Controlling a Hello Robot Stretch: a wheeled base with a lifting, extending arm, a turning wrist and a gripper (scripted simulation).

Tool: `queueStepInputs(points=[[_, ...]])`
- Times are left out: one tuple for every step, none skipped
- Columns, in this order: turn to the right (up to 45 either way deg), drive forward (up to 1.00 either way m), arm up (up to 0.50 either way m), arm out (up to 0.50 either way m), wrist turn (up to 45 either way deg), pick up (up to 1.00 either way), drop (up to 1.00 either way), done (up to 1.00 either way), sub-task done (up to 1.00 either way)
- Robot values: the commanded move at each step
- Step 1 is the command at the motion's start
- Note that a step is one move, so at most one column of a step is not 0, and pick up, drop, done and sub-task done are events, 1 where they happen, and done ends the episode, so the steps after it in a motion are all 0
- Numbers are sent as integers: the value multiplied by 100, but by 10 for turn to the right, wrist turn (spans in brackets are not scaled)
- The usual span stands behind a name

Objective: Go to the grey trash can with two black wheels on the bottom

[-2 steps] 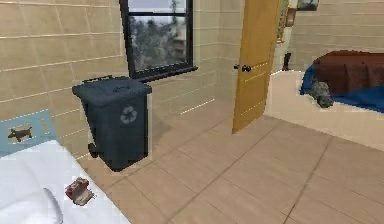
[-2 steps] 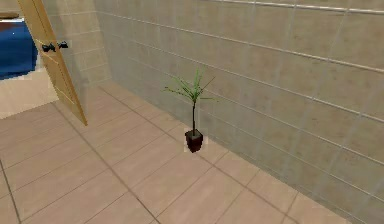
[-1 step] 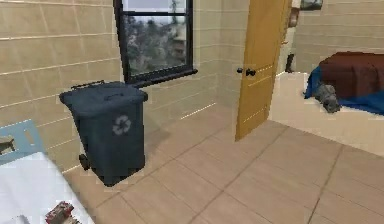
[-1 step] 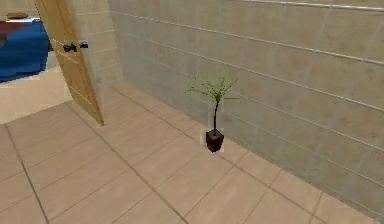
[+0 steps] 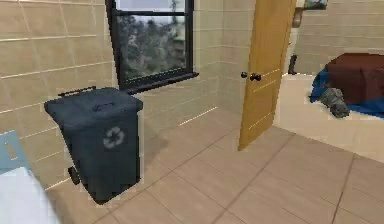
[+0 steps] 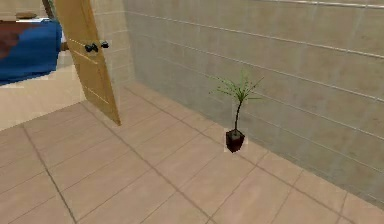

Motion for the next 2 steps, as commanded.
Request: queueStepInputs(points=[[450, 0, 0, 0, 0, 0, 0, 0, 0], [450, 0, 0, 0, 0, 0, 0, 0, 0]])
